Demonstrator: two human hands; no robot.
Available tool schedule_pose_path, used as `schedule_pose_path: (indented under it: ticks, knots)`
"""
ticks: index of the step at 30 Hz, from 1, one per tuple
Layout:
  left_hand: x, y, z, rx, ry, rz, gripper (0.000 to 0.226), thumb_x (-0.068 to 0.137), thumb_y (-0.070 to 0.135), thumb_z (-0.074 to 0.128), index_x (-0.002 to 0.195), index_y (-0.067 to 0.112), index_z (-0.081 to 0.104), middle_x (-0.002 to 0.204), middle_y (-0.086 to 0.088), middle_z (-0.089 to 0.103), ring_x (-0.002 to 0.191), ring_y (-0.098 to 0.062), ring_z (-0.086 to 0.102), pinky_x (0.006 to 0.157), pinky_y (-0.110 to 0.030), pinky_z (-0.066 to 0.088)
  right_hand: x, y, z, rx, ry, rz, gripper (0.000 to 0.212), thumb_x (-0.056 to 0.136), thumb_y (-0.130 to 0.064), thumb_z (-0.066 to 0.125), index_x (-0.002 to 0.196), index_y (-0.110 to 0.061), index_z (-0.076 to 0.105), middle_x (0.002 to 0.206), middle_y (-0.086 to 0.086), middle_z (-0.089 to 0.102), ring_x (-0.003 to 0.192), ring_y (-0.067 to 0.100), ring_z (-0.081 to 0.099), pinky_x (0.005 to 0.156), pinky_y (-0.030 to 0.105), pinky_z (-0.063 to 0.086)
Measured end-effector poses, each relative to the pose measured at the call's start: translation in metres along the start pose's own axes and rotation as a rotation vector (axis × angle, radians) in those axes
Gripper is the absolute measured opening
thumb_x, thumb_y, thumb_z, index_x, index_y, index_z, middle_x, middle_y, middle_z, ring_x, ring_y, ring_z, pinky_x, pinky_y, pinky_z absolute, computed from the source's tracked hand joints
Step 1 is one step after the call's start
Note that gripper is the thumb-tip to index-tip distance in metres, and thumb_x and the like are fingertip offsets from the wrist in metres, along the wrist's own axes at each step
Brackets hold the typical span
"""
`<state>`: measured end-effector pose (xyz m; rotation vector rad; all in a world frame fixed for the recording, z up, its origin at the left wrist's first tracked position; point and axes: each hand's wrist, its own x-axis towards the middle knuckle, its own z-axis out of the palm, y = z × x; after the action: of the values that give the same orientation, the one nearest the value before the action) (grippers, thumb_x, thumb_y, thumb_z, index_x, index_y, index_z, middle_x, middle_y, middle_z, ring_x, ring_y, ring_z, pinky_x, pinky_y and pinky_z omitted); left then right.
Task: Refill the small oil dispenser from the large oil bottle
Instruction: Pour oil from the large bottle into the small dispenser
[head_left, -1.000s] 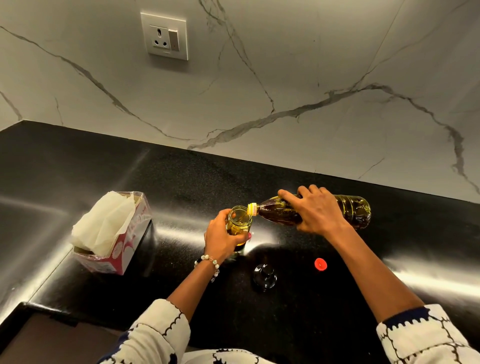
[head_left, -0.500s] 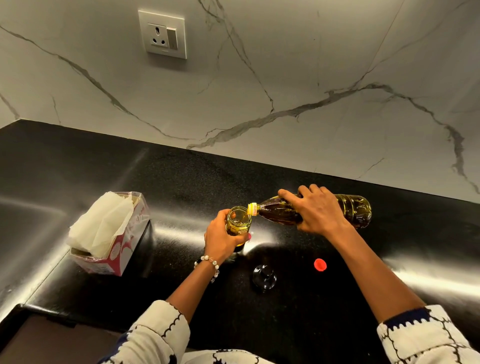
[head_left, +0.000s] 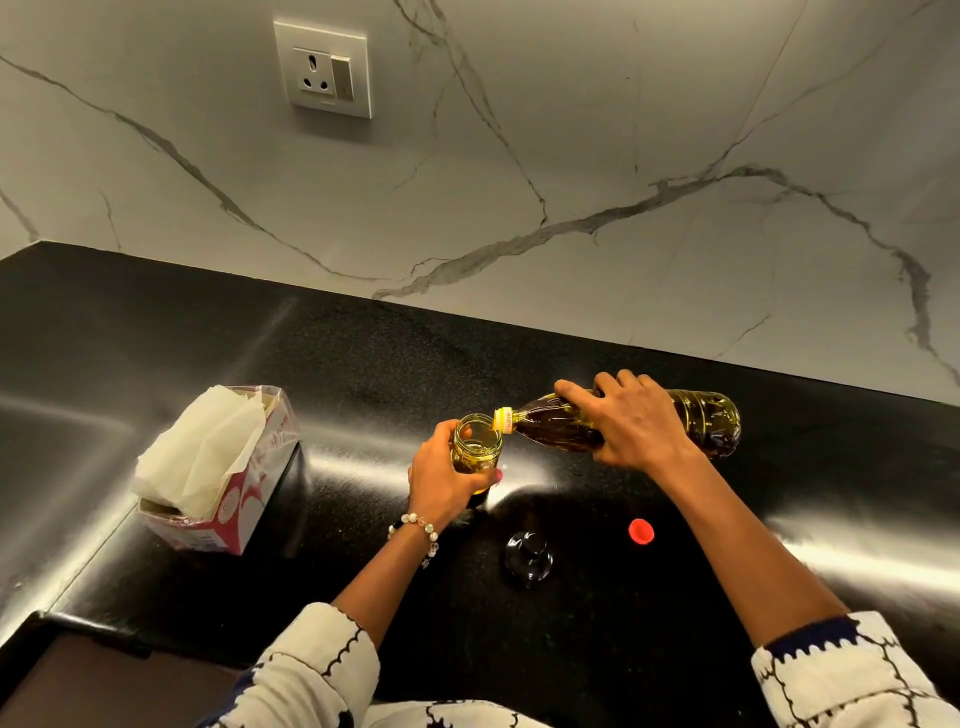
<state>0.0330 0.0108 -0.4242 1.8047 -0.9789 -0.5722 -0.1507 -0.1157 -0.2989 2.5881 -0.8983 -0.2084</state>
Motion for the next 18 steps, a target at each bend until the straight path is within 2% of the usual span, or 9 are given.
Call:
schedule_pose_path:
  ticks: [5,10,16,18]
  knots:
    - [-0.0011,0.0003,-0.001,0.006,0.01,0.012,0.072,0.056,0.033,0.092,0.116,0.025,0.053,0.102,0.009,0.063,0.094,-0.009,0.06,0.086,-0.032,0.053,0.0002,-0.0012,0.001,-0.008,0.002,-0.006,0.094,0.081,-0.047,0.068,0.15,-0.034,0.005,0.135,0.013,0.046,0.12,0.031,0.049,0.097,0.039,0.042]
    - [-0.0023,0.0042,-0.0021,0.005,0.016,0.027,0.07,0.058,0.03,0.091,0.116,0.022,0.054,0.098,0.012,0.06,0.089,-0.004,0.056,0.079,-0.019,0.045,0.0011,-0.0013,0.0,-0.01,0.005,-0.01,0.094,0.081,-0.048,0.068,0.149,-0.034,0.006,0.135,0.013,0.046,0.119,0.031,0.049,0.096,0.038,0.042]
    - [-0.0017,0.0022,-0.0017,0.007,0.014,0.023,0.07,0.057,0.031,0.092,0.116,0.023,0.054,0.099,0.012,0.061,0.092,-0.007,0.059,0.082,-0.023,0.05,0.0032,-0.0012,0.0004,-0.013,0.004,-0.012,0.095,0.081,-0.048,0.068,0.15,-0.034,0.005,0.135,0.013,0.046,0.119,0.031,0.049,0.097,0.039,0.042]
    - [-0.0017,0.0028,-0.0019,0.006,0.01,0.023,0.07,0.057,0.031,0.091,0.115,0.024,0.054,0.099,0.011,0.061,0.092,-0.007,0.058,0.079,-0.019,0.048,0.0032,-0.0007,-0.0002,-0.015,0.006,-0.013,0.095,0.081,-0.048,0.068,0.15,-0.034,0.005,0.136,0.013,0.046,0.12,0.031,0.049,0.097,0.039,0.042]
